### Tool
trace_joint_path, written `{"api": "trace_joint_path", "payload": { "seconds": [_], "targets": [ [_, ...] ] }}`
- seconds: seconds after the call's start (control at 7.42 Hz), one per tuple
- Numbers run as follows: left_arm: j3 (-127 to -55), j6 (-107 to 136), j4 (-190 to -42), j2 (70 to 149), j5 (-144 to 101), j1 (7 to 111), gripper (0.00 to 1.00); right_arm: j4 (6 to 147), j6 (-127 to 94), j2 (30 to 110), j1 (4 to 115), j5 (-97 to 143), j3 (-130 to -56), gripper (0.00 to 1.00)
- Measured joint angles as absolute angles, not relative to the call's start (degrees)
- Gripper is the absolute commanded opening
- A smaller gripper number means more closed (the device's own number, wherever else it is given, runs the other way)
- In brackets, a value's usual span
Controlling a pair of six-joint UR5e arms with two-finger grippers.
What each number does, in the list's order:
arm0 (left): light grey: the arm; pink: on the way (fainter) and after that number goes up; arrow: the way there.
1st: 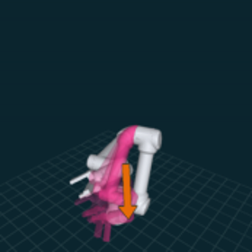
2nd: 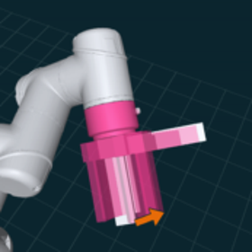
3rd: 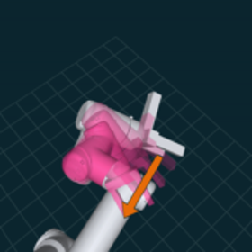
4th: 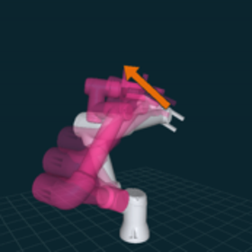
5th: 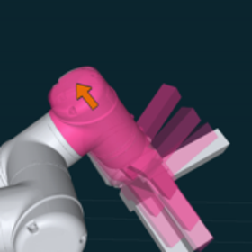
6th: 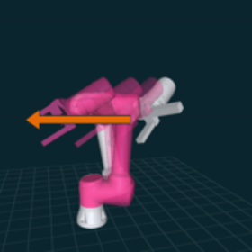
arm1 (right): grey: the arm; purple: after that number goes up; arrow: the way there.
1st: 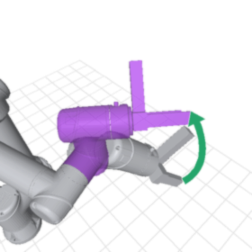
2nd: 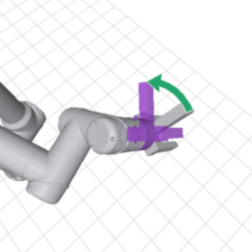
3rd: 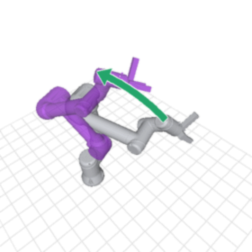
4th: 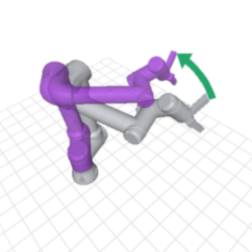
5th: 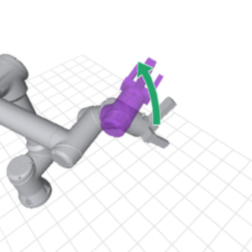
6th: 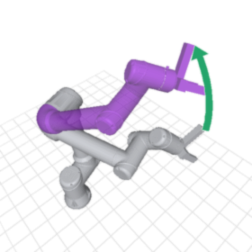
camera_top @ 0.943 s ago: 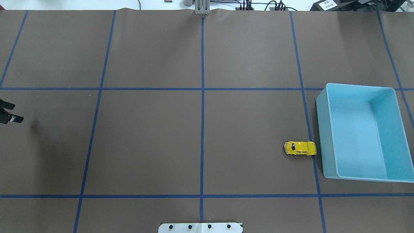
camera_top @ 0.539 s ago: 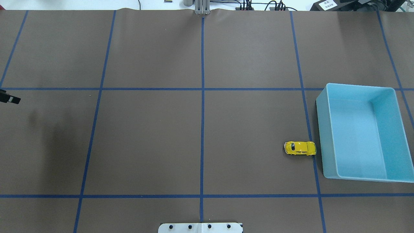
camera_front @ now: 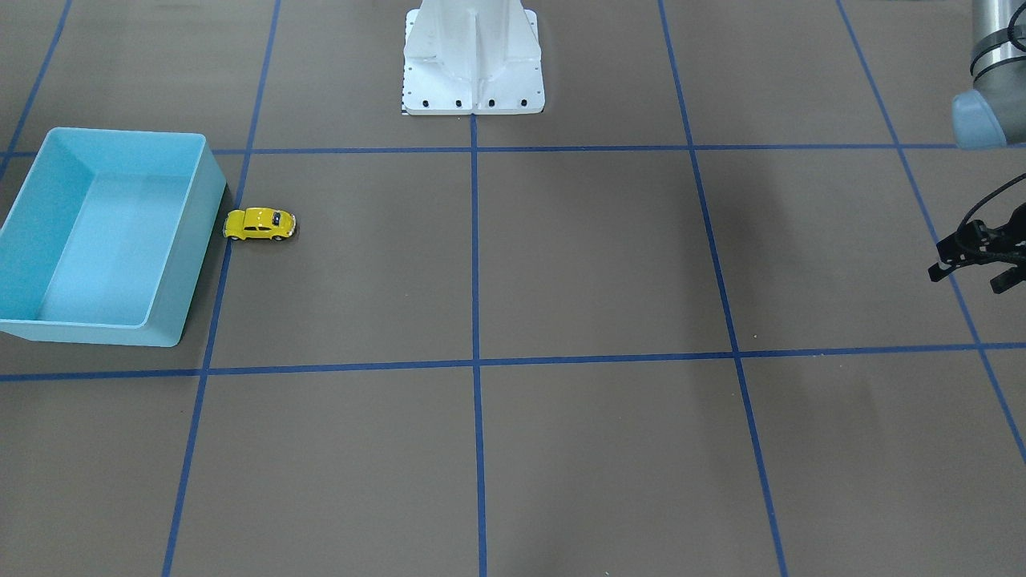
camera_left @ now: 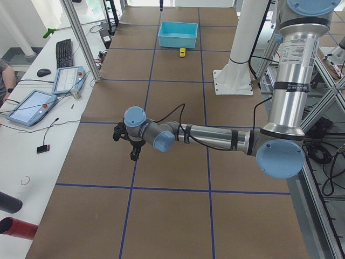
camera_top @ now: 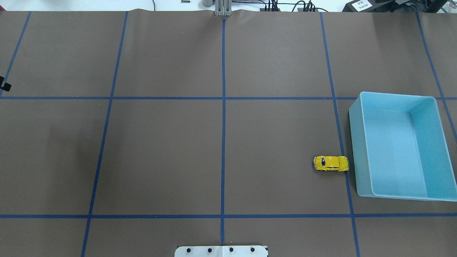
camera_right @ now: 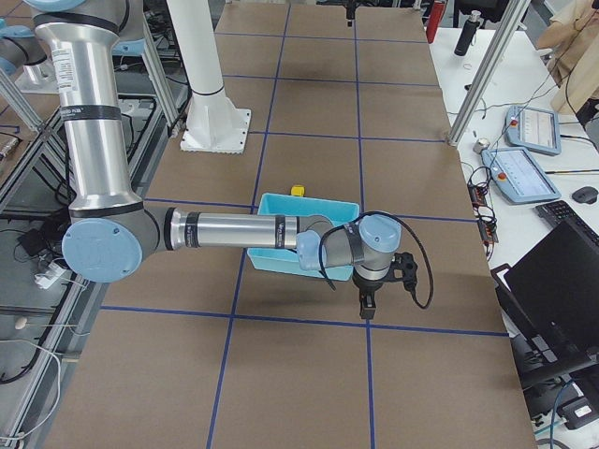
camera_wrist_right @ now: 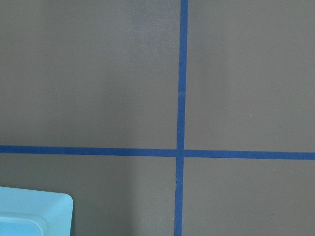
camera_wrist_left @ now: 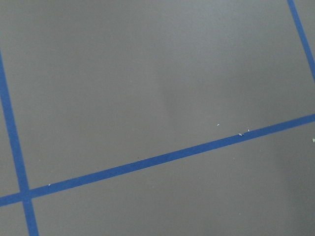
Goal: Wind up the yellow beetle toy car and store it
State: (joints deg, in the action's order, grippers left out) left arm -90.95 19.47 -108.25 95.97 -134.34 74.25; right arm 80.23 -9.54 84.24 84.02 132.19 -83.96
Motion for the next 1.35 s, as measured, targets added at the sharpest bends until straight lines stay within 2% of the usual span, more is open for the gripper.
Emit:
{"api": "trace_joint_path", "payload": {
  "seconds": [0.27,0.81,1.35],
  "targets": [
    [-94.55,18.91,-98.70,96.71,-133.07,74.38,1.00,80.17,-9.58,84.16,84.02,132.20,-83.97,1.00],
    [-95.03,14.63,-91.94,96.27,-132.68,76.00,1.00,80.10,-9.83,83.48,83.90,133.90,-86.44,1.00],
    [-95.33,9.18,-87.68,93.76,-133.21,79.81,1.00,80.47,-10.23,80.00,74.90,130.41,-96.34,1.00]
  ]
}}
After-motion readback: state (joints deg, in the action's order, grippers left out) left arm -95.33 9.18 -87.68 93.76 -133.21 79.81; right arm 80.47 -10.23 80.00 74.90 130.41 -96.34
